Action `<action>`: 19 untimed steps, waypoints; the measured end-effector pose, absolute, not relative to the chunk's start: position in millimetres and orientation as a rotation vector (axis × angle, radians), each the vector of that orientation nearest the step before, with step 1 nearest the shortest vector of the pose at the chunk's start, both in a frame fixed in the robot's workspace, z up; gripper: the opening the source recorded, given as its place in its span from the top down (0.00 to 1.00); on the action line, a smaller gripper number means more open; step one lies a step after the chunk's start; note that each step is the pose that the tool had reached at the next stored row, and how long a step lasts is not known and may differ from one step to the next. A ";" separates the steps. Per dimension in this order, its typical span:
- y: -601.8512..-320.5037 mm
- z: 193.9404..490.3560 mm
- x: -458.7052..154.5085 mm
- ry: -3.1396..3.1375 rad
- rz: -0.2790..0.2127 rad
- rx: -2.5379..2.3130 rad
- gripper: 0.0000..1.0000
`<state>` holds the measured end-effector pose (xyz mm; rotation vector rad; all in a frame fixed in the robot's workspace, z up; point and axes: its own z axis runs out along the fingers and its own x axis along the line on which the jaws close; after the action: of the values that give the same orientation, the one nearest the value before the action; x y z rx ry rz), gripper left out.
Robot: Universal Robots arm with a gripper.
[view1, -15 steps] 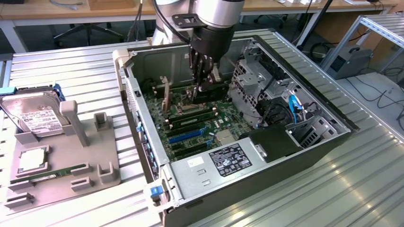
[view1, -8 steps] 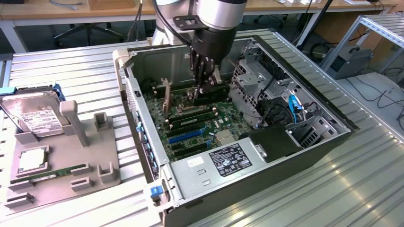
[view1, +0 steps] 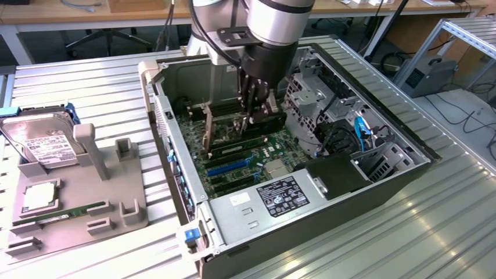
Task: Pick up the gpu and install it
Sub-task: 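Insert the gpu into the slot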
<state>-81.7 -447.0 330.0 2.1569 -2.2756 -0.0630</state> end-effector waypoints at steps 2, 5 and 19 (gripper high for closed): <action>-457.7 329.6 -83.2 -2.276 -0.063 2.157 0.73; -467.2 329.3 -85.1 -2.304 -0.136 2.186 0.73; -471.9 325.4 -85.6 -2.304 -0.136 2.186 0.73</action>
<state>-85.6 -471.9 325.4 2.1864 -2.3037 -0.1359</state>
